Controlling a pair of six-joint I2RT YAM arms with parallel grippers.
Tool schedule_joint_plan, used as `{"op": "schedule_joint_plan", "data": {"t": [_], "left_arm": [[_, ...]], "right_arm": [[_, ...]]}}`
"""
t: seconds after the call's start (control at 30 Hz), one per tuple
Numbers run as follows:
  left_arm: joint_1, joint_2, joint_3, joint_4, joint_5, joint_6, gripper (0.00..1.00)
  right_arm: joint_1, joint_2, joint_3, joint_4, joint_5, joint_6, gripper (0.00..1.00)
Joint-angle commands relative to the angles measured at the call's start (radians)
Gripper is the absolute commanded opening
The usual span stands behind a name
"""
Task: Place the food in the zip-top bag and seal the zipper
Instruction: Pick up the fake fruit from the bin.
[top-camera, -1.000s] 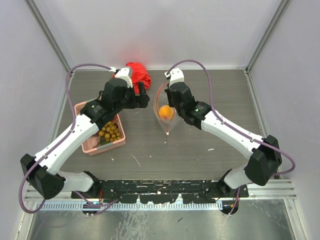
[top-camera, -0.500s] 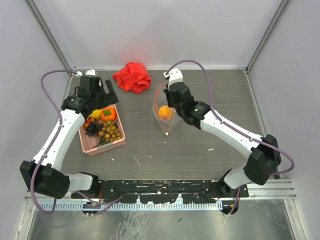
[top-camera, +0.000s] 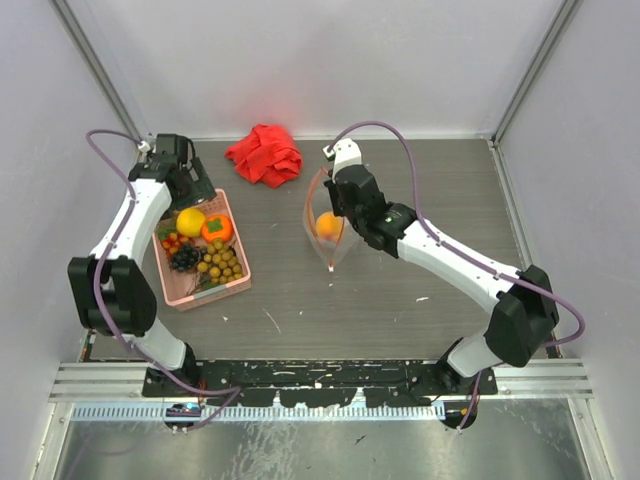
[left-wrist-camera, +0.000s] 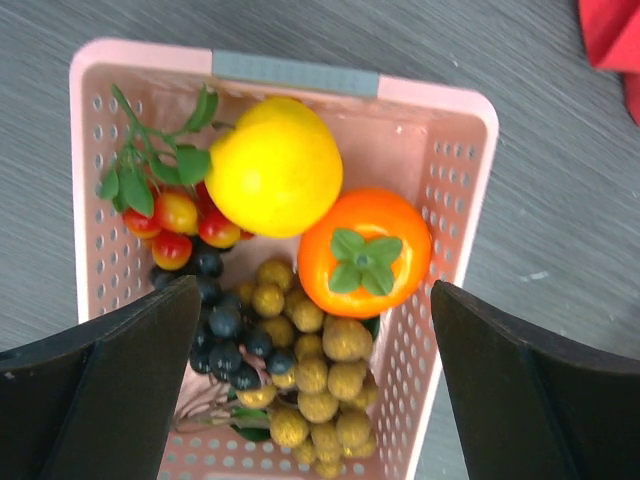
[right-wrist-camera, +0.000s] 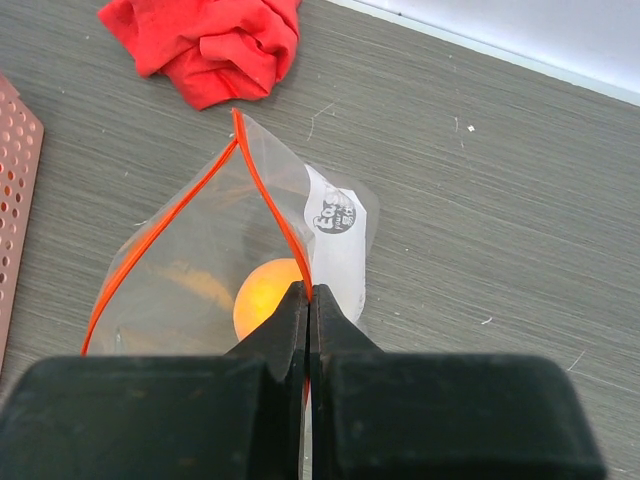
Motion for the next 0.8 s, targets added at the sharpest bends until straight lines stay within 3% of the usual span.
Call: {"op": "schedule_joint_plan", "data": {"t": [0.0,0.33,0.77], "left_arm": [[0.024,0.084,0.088,0.007,-0.083,0.032,0.98],[0.055,0.273,0.179,-0.007,-0.100,0.027,0.89],[0.080,0.390,0.169,-0.014,-0.020,0.014,0.93]], "right_arm": [[-0.001,0.004,0.012,0.055,-0.005,-0.005,0.00],[0.000,0.014,0.017,0.054,-0.006,-0.007,0.00],[0.000,0.020,0.017,0.054,-0.008,-0.006,0.00]]}}
